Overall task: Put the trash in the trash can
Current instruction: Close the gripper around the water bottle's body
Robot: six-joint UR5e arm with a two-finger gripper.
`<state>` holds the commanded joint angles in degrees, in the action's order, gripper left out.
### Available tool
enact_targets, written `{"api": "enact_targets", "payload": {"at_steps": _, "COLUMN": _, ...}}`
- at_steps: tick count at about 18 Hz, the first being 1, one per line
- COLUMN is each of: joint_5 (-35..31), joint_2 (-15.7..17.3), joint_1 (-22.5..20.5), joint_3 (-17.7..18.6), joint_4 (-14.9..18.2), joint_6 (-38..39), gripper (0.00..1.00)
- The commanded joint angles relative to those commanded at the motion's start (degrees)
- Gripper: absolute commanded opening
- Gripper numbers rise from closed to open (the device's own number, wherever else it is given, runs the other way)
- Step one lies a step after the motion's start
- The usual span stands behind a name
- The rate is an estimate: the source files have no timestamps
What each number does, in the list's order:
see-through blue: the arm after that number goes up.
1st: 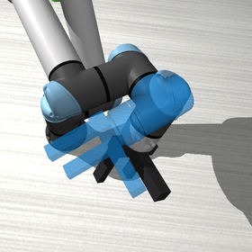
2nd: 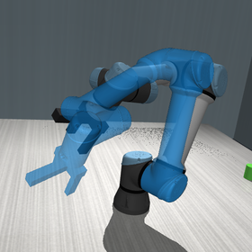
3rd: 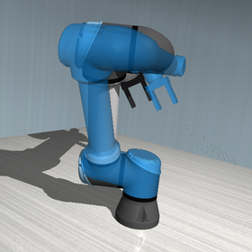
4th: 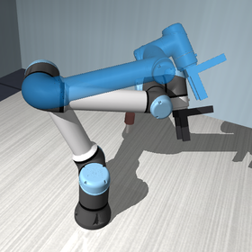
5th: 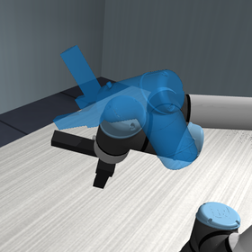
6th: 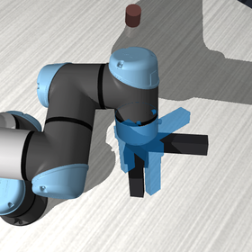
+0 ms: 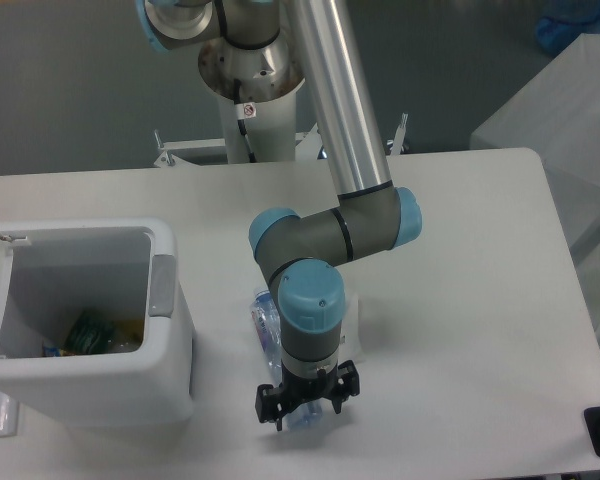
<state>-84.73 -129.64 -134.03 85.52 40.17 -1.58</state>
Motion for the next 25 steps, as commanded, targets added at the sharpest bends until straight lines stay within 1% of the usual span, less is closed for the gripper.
{"api": "enact_targets", "payload": {"at_steps": 7, "joint_5": -1.67, "joint_2": -1.23, "joint_1": 0.88, "joint_3": -0.09, "joint_4": -0.09, "joint_6": -0.17, "gripper": 1.00}}
{"api": "enact_targets", "payload": {"at_steps": 17, "joint_5": -2.02, "joint_2": -1.32, "joint_1": 0.97, "joint_3": 0.09, "joint_4": -0.35, "joint_6": -1.93, "gripper": 1.00}}
{"api": "enact_targets", "payload": {"at_steps": 25, "joint_5": -2.02, "joint_2": -2.02, "joint_1": 0.97, "joint_3": -0.26, "joint_4": -0.18, "joint_6": -3.60, "gripper": 1.00}}
